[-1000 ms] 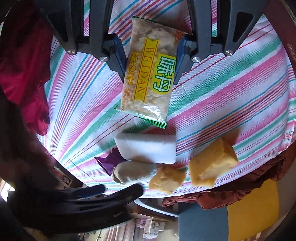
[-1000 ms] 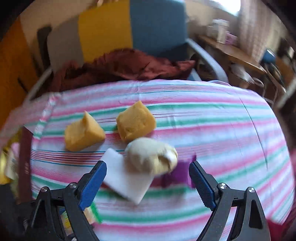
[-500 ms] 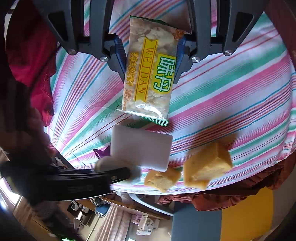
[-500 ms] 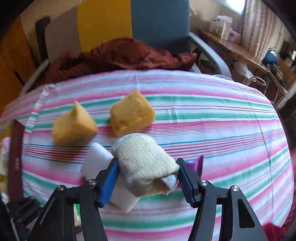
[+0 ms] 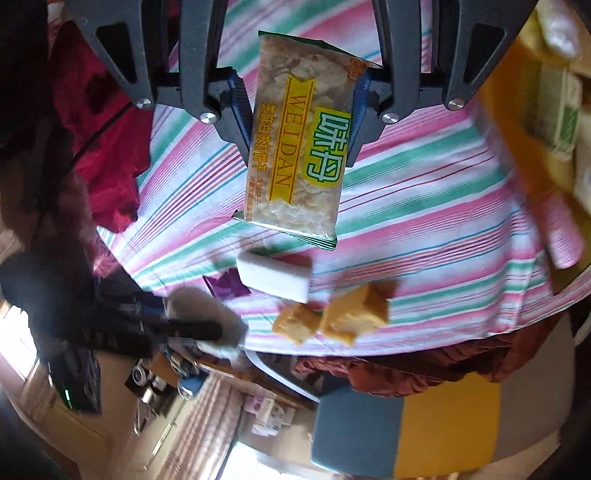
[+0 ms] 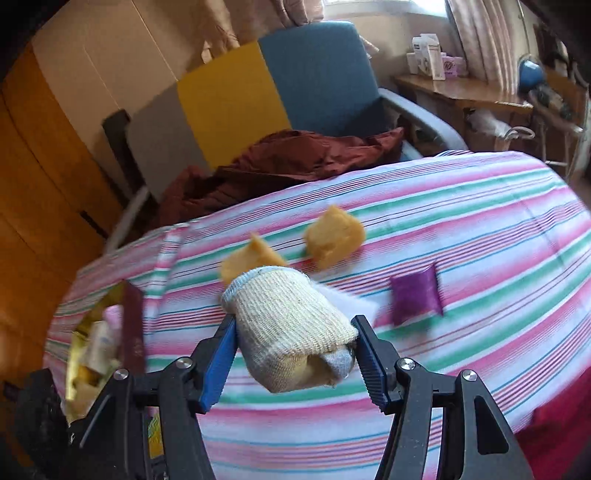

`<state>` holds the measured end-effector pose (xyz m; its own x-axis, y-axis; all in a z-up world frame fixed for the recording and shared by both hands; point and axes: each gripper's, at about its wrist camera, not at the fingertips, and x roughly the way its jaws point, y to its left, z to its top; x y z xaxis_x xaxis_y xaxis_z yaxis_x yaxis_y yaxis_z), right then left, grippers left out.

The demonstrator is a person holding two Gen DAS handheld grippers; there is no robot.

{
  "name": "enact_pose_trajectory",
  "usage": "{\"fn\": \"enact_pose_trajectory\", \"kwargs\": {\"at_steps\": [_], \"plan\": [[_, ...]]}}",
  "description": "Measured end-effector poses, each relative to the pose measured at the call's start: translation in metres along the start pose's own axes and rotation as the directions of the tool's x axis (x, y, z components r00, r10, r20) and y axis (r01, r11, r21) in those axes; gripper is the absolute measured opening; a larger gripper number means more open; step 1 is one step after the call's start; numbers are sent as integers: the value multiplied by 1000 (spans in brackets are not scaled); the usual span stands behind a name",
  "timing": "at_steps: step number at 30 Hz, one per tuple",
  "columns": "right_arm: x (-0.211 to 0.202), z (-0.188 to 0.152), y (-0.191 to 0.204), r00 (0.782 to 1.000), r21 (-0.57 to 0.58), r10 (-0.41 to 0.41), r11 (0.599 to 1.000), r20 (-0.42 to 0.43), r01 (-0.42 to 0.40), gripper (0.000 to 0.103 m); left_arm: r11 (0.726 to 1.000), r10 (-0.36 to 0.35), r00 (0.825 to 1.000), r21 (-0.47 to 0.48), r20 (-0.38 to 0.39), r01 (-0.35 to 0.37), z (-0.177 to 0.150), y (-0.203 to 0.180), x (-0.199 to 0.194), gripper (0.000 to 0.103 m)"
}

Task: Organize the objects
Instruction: 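Carry the snack bag and cloth bundle into the gold tray and release both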

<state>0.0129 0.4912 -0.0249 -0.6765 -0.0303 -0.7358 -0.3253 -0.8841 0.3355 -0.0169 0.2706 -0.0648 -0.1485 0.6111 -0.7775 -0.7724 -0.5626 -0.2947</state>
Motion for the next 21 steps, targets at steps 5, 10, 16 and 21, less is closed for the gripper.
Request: {"fn": "enact_pose_trajectory", "kwargs": {"at_steps": [5,10,16,21], "plan": [[-1,-26,28,997,-16,67,998,-35,-67,62,999,29,998,-47,63,-26,-15,17,-41,45],[3,-49,60,989,-48,133,990,-61,-136,62,988,72,989,-144,132,-53,-31,50,-81,45],[8,-71,111,971,-120,213,967,-111,-226,62,962,130,972,-264,198,-75,-53,93,-129,45],[18,-89,153,950,-187,262,938,-168,-292,62,921,172,960,-381,223,-77,-75,131,-154,45]]}}
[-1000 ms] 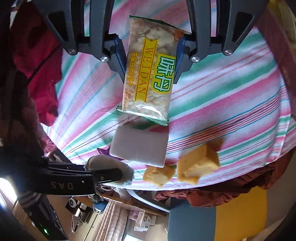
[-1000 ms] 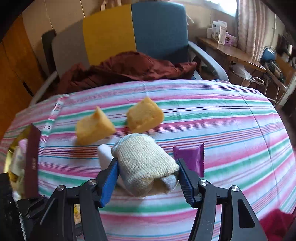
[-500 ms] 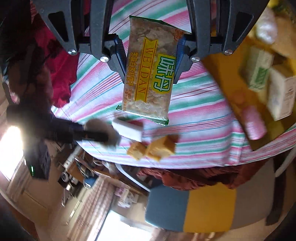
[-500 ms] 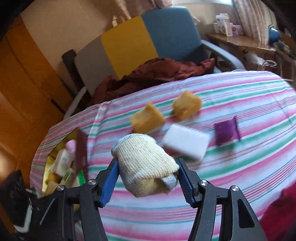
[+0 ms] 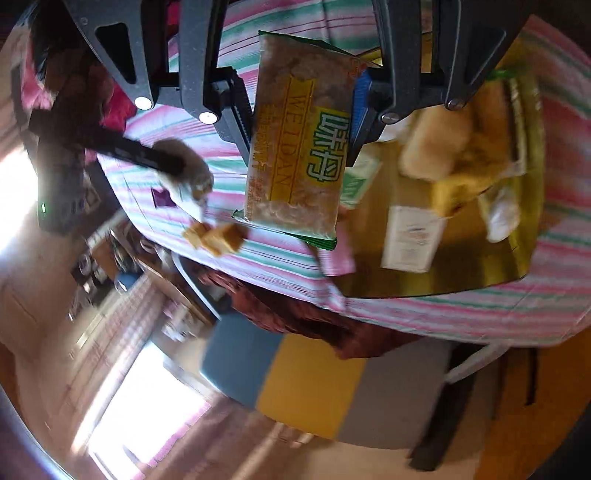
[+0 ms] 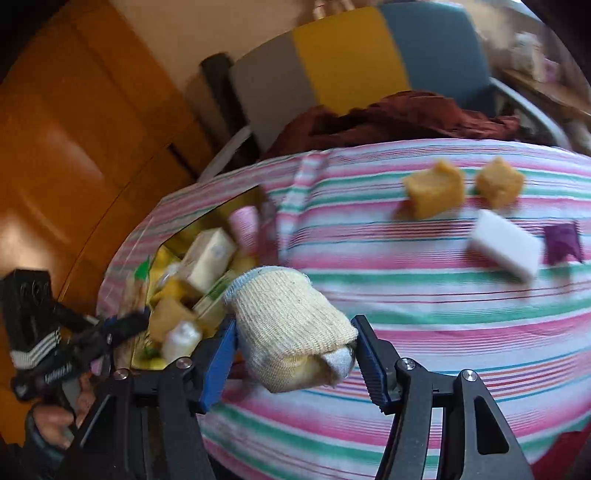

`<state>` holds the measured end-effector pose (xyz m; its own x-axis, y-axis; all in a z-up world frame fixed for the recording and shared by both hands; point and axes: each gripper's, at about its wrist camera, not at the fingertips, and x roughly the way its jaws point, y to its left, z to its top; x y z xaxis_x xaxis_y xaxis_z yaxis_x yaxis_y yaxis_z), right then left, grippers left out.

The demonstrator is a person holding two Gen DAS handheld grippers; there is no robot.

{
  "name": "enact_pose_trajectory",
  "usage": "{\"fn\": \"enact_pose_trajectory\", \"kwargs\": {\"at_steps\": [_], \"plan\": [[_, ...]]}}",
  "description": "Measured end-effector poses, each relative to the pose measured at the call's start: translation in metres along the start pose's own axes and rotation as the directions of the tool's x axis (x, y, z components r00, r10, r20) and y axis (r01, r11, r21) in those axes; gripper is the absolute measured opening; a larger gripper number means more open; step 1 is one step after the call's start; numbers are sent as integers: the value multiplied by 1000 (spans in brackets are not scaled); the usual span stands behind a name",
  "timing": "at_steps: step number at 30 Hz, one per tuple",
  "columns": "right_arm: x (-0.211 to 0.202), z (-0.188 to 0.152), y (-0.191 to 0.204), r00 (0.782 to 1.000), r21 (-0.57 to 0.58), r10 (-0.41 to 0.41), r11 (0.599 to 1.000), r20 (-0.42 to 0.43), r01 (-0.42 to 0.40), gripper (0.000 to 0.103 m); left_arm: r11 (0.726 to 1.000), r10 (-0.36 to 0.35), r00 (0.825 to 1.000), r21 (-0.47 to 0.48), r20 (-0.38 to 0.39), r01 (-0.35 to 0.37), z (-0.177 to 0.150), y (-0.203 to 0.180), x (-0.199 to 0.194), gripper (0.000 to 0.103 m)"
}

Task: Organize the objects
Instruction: 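Carry the snack bag and cloth bundle into the gold tray and release both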

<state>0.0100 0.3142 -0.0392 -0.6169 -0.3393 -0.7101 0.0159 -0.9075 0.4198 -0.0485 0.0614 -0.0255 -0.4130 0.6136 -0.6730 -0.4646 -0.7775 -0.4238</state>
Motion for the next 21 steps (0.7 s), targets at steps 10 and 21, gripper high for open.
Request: {"fn": "enact_pose_trajectory", "kwargs": {"at_steps": [10,21], "plan": [[46,-7,72,994,-161,61,984,-88,-75,62,991,-21,999,-130,25,24,17,37,-3,45],[95,-18,93,985,-221,48,972,-168,-85,65,998,-66,995,-3,-71,66,82,1,68,65]]}}
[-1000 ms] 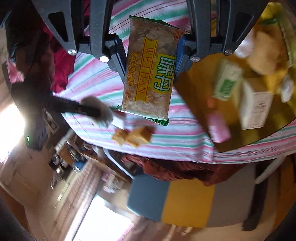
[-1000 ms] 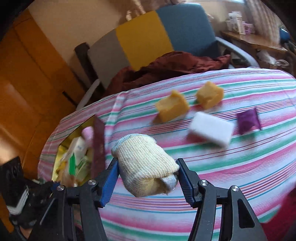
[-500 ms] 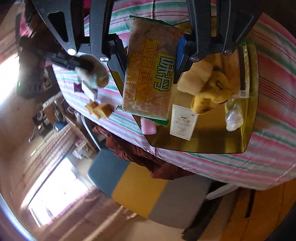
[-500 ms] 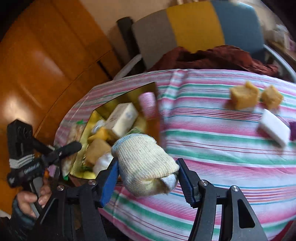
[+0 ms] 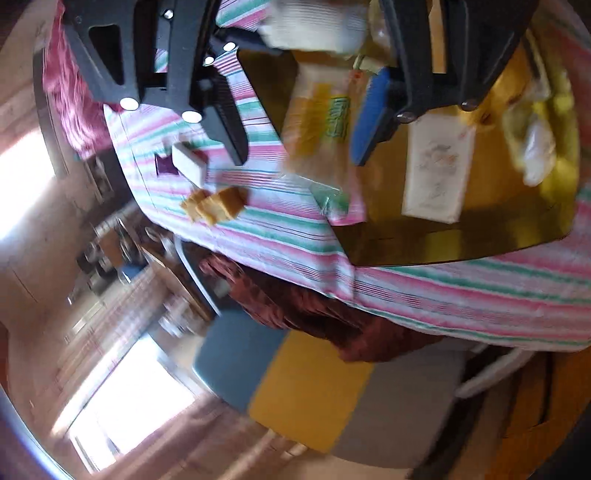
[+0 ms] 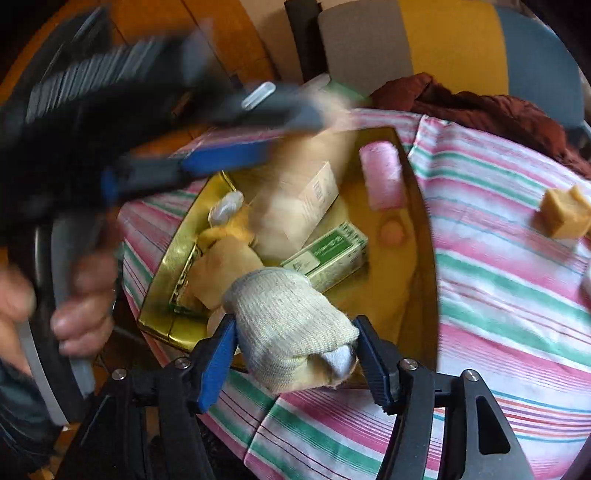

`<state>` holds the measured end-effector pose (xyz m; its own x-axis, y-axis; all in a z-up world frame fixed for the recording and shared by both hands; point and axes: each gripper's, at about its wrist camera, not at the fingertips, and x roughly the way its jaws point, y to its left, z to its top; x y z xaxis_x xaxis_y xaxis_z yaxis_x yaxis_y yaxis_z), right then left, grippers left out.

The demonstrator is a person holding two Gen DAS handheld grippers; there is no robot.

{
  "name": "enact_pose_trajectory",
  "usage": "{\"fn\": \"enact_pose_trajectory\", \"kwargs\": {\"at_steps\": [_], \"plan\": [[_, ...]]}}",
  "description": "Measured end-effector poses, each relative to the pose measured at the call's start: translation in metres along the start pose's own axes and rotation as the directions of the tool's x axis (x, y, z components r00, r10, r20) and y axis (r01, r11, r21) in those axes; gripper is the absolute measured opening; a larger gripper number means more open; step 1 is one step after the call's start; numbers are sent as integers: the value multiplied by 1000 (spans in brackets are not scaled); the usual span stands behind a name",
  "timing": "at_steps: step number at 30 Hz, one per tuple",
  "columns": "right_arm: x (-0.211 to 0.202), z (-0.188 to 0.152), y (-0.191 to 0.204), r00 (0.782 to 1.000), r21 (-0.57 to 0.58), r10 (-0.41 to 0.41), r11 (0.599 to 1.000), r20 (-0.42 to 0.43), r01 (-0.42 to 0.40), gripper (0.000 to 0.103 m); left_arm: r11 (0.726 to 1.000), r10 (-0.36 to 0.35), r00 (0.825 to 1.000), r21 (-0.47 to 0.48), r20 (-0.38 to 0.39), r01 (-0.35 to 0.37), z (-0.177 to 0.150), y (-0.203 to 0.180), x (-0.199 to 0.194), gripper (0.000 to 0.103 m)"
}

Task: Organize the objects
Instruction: 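Carry the snack bag and cloth bundle into the gold tray and release both, then withdraw both open tools from the tray toward the sponges and eraser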

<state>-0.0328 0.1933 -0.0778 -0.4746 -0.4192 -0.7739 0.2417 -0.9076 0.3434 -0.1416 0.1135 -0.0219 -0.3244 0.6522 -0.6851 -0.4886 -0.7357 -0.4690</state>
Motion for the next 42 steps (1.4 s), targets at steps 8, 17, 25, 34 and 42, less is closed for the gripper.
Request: {"fn": "enact_pose_trajectory", "kwargs": {"at_steps": [8,17,25,34,42], "plan": [[3,-4,-10,1000,17,9,1000,-9,-9,66,994,84,996,-66,24,-82,-15,17,-7,66],[-13,-8,-13,1000,52,7,999,30,-8,79,980,174,982,-114,73,-165,-56,37,-44,66],[-30,-13,0,994,38,-56,998,89,53,91,936,350,926,-72,143,-343,-78,33,-72,66],[-34,-15,11,981,-3,-146,989,125,148,102,899,437,887,-30,151,-437,-96,27,-76,66],[-37,-16,13,971,2,-184,983,155,186,103,870,483,854,5,193,-493,-102,18,-82,66]]}}
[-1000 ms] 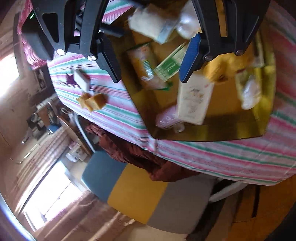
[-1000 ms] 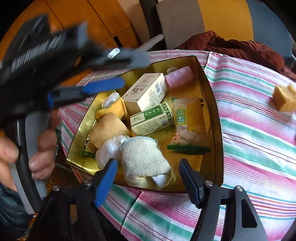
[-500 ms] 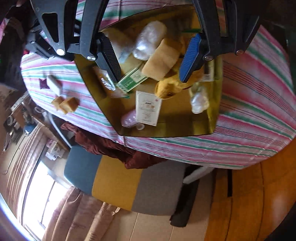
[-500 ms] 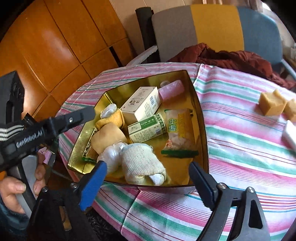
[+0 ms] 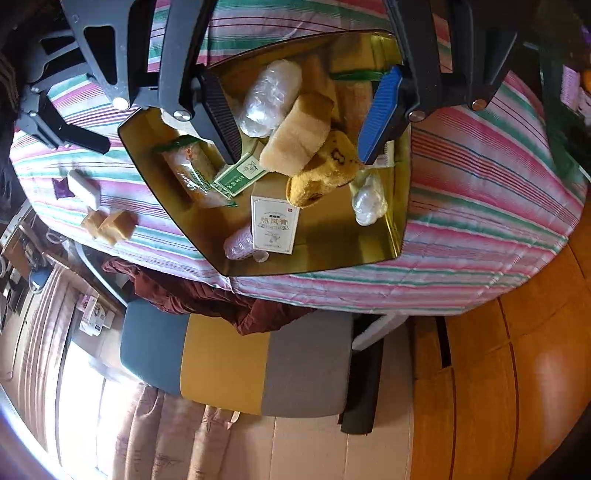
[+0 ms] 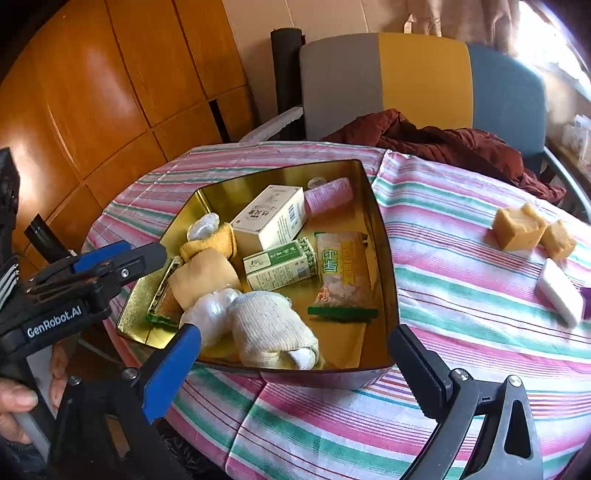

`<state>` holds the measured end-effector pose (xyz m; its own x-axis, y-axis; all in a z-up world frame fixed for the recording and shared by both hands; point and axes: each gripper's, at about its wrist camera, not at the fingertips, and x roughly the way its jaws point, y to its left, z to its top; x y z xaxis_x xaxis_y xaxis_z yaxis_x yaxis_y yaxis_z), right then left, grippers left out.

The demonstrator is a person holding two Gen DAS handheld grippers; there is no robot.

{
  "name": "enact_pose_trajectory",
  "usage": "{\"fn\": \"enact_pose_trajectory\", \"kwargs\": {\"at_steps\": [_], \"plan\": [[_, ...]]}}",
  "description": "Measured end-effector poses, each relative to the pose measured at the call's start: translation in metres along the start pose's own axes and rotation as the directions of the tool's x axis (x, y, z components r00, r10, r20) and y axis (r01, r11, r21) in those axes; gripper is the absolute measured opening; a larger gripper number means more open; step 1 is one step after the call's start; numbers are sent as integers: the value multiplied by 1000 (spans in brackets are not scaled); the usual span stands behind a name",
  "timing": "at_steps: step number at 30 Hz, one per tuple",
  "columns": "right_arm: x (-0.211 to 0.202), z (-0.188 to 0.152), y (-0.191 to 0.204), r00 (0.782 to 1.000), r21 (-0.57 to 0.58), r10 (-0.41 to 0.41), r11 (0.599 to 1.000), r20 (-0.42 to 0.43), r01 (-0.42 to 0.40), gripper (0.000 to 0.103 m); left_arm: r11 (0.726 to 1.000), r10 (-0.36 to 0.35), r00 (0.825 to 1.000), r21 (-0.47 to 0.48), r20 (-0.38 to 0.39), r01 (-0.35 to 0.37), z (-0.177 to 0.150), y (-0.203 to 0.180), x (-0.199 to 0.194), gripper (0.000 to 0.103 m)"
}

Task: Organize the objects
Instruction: 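Withdraw both open tools from the tray toward the sponges and eraser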

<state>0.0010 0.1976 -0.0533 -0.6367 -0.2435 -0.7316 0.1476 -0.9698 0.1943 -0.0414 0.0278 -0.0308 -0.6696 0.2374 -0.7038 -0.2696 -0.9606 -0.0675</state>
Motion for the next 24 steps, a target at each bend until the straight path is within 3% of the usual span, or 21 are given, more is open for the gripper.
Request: {"fn": "enact_pose_trajectory", "kwargs": {"at_steps": [24], "plan": [[2,-1,-18,1000,54,-28,998,-15,29,103,999,-8,1000,53,-3,8,-3,-15,-6,66]]}}
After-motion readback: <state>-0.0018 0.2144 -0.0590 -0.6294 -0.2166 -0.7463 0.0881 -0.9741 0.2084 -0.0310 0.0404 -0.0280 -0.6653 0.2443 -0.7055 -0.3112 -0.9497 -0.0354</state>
